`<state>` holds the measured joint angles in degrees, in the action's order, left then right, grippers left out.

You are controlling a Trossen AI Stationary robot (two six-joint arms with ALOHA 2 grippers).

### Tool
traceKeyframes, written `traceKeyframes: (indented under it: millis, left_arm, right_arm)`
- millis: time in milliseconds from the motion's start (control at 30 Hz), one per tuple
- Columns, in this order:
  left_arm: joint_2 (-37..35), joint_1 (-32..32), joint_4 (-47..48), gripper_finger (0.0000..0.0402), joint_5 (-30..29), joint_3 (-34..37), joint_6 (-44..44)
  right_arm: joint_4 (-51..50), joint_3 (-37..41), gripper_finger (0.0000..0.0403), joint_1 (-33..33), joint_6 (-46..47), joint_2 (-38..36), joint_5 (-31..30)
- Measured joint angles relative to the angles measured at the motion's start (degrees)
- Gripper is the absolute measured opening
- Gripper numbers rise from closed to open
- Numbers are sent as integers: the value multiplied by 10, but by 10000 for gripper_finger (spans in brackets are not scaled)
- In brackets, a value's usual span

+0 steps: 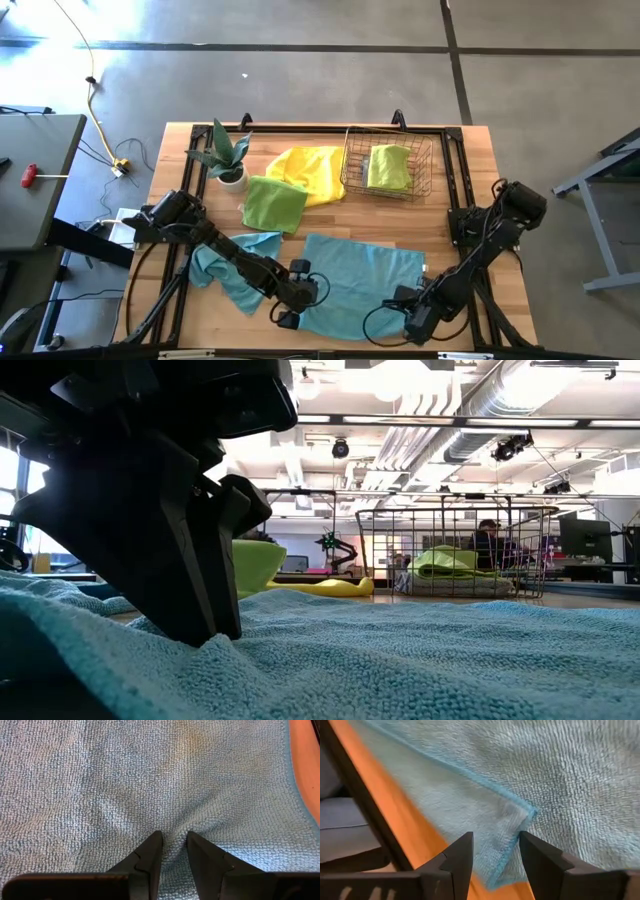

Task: Fold microfiber towels
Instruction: Fold the right blue microfiber towel

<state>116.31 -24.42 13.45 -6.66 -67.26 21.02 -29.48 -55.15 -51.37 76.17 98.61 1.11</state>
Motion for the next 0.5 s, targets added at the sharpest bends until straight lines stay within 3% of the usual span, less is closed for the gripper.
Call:
traceKeyframes:
  millis: [500]
  left_arm:
    - [0,-7,0,85,-1,0,-1]
  right_arm:
    - [79,34,154,-6,-16,-18,11]
